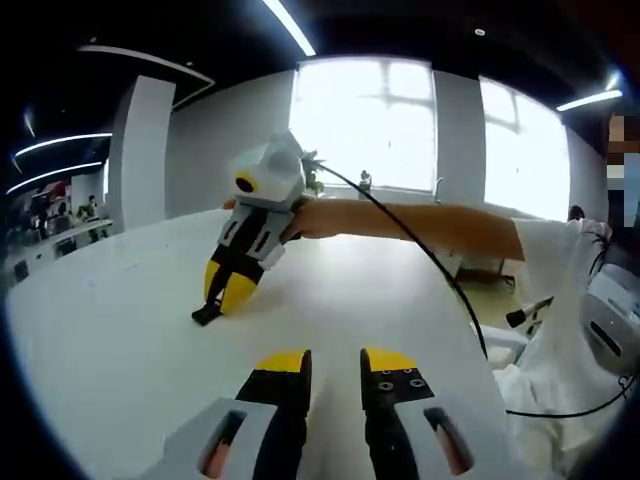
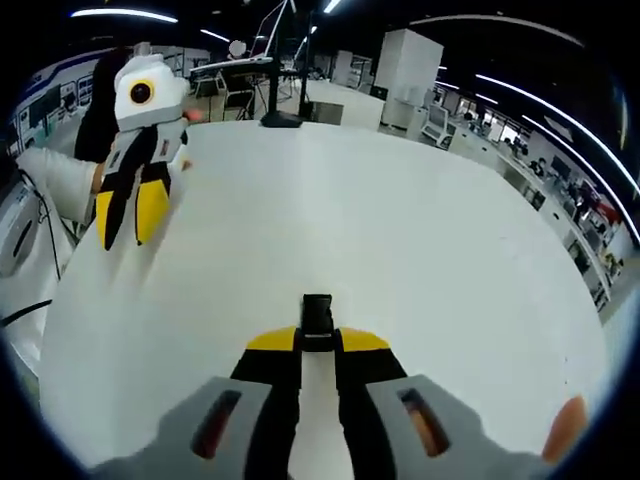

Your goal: Snap the two parts of the plastic buckle together until the buckle closes and remains connected.

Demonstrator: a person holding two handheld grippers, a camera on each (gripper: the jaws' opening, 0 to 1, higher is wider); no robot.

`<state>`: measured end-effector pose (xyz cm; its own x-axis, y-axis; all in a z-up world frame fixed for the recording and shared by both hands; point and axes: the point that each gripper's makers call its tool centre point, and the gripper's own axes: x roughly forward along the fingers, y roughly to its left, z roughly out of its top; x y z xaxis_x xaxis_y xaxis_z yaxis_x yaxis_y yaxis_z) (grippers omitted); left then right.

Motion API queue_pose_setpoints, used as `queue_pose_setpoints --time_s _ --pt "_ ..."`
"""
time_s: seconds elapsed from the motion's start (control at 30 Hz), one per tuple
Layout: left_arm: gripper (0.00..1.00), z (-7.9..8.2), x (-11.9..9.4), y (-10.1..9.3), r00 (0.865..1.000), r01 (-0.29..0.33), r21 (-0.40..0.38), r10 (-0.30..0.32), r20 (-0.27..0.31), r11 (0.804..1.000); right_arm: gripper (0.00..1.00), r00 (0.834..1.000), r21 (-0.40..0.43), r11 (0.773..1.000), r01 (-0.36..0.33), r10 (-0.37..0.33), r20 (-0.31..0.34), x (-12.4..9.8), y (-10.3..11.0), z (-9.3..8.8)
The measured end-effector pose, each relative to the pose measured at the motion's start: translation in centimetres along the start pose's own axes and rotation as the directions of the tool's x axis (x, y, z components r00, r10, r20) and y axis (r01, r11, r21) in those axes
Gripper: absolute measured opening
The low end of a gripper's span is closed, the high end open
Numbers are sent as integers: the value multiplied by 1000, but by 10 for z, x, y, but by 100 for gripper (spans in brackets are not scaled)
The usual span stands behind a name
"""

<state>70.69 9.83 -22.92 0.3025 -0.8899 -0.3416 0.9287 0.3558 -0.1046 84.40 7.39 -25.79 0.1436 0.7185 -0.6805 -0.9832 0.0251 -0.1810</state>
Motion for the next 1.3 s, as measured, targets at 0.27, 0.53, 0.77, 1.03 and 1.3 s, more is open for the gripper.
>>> queue_pose_setpoints --time_s 0.27,0.53,0.77,1.03,1.3 --pt "18 0 0 4 1000 -15 15 15 -16 1000 13 999 -18 999 30 -31 -31 -2 -12 0" --pt "18 0 0 6 1000 -15 11 15 -12 1000 15 997 11 997 76 -76 23 -13 -26 0" --pt "18 0 1 7 1000 -19 9 19 -7 1000 16 989 88 991 100 -108 96 -19 -26 0" --pt "18 -1 0 9 1000 -31 3 31 -7 1000 26 955 173 969 177 -211 207 -20 -36 8" --pt "19 -7 1 21 991 -119 48 122 -59 992 29 947 196 964 177 -221 232 -19 -28 8"
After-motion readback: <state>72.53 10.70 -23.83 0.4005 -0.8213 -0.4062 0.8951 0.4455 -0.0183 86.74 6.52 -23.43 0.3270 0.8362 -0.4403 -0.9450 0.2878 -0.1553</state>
